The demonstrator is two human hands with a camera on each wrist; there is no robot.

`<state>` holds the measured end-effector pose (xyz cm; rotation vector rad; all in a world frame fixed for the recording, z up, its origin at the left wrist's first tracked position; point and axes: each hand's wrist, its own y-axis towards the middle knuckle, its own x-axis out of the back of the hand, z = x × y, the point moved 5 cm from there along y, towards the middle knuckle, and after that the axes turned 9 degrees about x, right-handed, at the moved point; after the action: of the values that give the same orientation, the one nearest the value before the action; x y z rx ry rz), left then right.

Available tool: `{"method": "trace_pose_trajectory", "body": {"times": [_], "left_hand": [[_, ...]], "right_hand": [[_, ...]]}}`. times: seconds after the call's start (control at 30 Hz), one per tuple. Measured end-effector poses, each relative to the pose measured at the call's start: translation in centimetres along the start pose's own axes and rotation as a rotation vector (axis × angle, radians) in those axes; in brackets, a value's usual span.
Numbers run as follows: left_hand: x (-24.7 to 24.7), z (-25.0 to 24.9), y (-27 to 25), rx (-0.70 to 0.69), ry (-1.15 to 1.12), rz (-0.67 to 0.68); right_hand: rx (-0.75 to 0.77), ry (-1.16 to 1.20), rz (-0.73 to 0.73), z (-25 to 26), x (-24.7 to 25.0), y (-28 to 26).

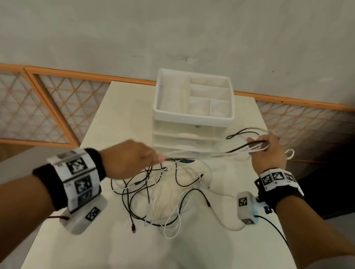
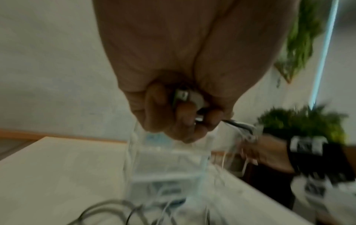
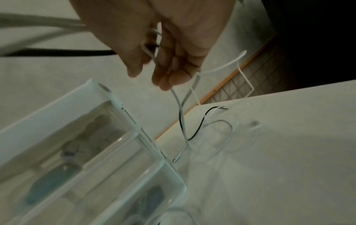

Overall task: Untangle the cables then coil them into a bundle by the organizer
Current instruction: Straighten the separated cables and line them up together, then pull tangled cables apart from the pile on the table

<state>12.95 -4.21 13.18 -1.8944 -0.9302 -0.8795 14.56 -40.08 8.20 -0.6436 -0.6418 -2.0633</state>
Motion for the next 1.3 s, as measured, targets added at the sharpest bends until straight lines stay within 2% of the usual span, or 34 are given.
{"method": "trace_pose_trajectory", "body": {"times": [0.03, 0.07, 0.13, 0.2, 0.27, 0.3, 0.4, 0.43, 0.5, 0.53, 0.57, 0.6, 0.67, 0.73, 0.83, 0.93, 1.07, 1.23, 1.3], "left_hand": [[-1.8, 0.7, 0.5, 0.047, 0.077, 0.047], [-3.3, 1.3, 0.9, 0.093, 0.11, 0.064], [-5.2, 2.5, 1.6, 0.19, 0.118, 0.036], [-5.9, 3.3, 2.2, 0.255, 0.14, -0.032], [-5.8, 3.9, 2.6, 0.313, 0.065, -0.103], [-5.6, 4.0, 2.7, 0.339, -0.006, -0.13], [-4.6, 3.5, 3.0, 0.356, -0.26, -0.178], [-4.4, 3.1, 3.1, 0.347, -0.373, -0.184], [-3.7, 1.9, 3.2, 0.333, -0.583, -0.197], [-3.3, 1.4, 3.2, 0.322, -0.643, -0.214], [-2.8, 0.8, 3.1, 0.3, -0.671, -0.228], [-2.4, 0.4, 3.2, 0.272, -0.674, -0.235], [-1.4, 0.0, 3.0, 0.241, -0.655, -0.254], [-0.9, 0.4, 2.7, 0.262, -0.702, -0.256], [-1.4, 0.2, 2.1, 0.263, -0.913, -0.167], [-2.0, -2.2, 1.7, 0.143, -1.09, -0.044], [-1.9, -3.7, 2.3, 0.065, -1.113, -0.065], [-3.5, -1.5, 3.2, 0.135, -0.991, -0.06], [-3.8, -0.9, 3.2, 0.183, -1.065, -0.049]], "right_hand": [[0.019, 0.073, -0.005, 0.1, -0.4, -0.4], [0.007, 0.086, 0.075, -0.3, -1.4, -1.0], [-0.038, -0.032, 0.354, -1.9, -4.1, -2.8], [-0.072, -0.187, 0.541, -3.8, -5.8, -4.4], [-0.082, -0.251, 0.578, -3.6, -6.4, -5.5], [-0.063, -0.258, 0.553, -2.5, -6.5, -5.9], [0.179, -0.095, 0.484, 2.7, -7.7, -8.9], [0.3, -0.011, 0.549, 4.8, -8.4, -10.7], [0.506, 0.029, 0.844, 8.4, -10.6, -15.0], [0.577, -0.05, 0.996, 9.3, -11.9, -17.0], [0.635, -0.165, 1.088, 9.6, -13.1, -18.3], [0.675, -0.263, 1.112, 9.7, -14.1, -18.9], [0.639, -0.303, 1.045, 9.8, -14.8, -18.2], [0.518, -0.214, 0.888, 10.5, -13.7, -16.2], [0.472, -0.06, 0.597, 13.6, -9.9, -11.9], [0.414, 0.08, 0.403, 17.2, -5.0, -7.6], [0.296, 0.324, 0.141, 18.4, 0.3, -2.9], [0.384, 0.591, -0.259, 18.6, 6.9, -0.7], [0.357, 0.663, -0.3, 17.5, 7.8, -0.2]]}}
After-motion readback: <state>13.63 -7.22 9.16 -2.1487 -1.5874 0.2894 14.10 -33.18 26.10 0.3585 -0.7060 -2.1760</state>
